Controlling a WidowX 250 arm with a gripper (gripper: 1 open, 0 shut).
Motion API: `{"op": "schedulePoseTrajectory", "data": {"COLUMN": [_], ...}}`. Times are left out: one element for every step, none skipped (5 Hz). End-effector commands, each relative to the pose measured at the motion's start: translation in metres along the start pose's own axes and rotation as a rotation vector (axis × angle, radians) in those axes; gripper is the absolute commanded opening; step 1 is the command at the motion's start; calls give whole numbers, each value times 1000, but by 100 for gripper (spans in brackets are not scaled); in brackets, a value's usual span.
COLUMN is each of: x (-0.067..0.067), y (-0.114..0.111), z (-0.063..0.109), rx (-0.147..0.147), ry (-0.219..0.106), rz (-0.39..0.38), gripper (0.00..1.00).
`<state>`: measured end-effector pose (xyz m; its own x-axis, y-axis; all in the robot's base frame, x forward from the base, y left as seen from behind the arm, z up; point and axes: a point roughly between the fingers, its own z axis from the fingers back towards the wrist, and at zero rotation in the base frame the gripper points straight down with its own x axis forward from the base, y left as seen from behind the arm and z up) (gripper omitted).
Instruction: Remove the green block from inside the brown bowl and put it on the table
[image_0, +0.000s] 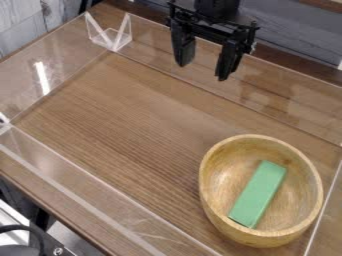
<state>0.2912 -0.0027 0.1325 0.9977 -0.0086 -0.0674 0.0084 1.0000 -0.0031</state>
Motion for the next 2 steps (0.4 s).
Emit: {"op": "schedulePoseTrajectory", "data": {"x": [-10,-27], "y": [-22,-60], "z": [-6,-20], "rx": [-8,-24], "ry": [11,28], "rz": [-10,-33], "gripper": [100,100]}}
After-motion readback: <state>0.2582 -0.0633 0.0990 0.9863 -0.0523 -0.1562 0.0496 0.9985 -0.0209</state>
